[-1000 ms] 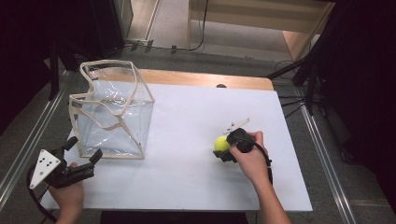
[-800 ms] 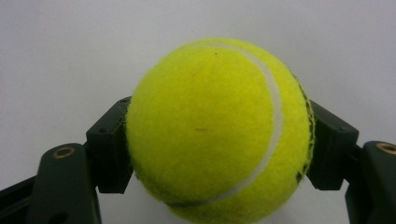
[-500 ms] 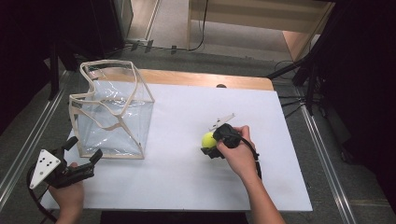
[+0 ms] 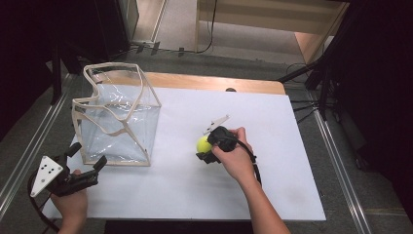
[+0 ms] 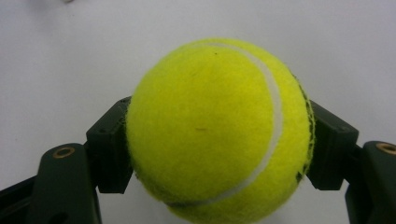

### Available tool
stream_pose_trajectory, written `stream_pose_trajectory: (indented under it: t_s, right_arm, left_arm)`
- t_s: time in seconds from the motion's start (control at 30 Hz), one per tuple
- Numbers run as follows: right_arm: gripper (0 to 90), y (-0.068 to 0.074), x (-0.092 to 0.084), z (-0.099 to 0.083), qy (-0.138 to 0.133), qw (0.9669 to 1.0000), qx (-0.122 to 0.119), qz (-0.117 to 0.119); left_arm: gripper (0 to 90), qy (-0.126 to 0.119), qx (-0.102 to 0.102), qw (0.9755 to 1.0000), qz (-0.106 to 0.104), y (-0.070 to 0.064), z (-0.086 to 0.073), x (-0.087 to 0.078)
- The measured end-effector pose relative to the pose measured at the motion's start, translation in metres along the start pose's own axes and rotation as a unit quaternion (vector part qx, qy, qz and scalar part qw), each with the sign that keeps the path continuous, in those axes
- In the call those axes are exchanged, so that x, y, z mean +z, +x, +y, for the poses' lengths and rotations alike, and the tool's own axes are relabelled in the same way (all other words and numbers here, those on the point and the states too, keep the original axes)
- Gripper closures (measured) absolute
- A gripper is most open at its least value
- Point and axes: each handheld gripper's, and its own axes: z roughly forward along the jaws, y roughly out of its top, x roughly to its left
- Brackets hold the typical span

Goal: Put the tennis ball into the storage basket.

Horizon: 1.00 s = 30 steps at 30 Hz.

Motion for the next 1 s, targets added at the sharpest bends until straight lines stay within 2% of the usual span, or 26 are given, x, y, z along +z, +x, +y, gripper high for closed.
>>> stream_pose_trajectory:
  t_s: [0.2, 0.3, 0.37, 0.83, 1.0]
  right_arm:
    - [23.3, 0.006, 0.005, 0.012, -0.002, 0.9999, -0.01, 0.007]
    - [23.3, 0.009, 0.009, 0.02, 0.0, 0.9997, -0.022, 0.01]
    - [23.3, 0.011, 0.01, 0.023, -0.001, 0.9997, -0.019, 0.012]
    - [23.3, 0.027, 0.026, 0.048, -0.002, 0.9985, -0.045, 0.031]
    - [23.3, 0.032, 0.032, 0.054, -0.005, 0.9982, -0.045, 0.04]
  left_arm:
    - [5.3, 0.0, 0.001, 1.0, 0.001, 0.0, 0.0, 0.0]
    - [5.4, 0.0, 0.005, 1.0, 0.003, -0.001, 0.0, 0.0]
    - [5.4, 0.001, 0.007, 1.0, 0.003, -0.002, 0.0, 0.0]
    - [5.4, 0.0, 0.004, 1.0, 0.002, -0.001, 0.0, 0.0]
    - [5.4, 0.0, 0.005, 1.0, 0.003, -0.002, 0.0, 0.0]
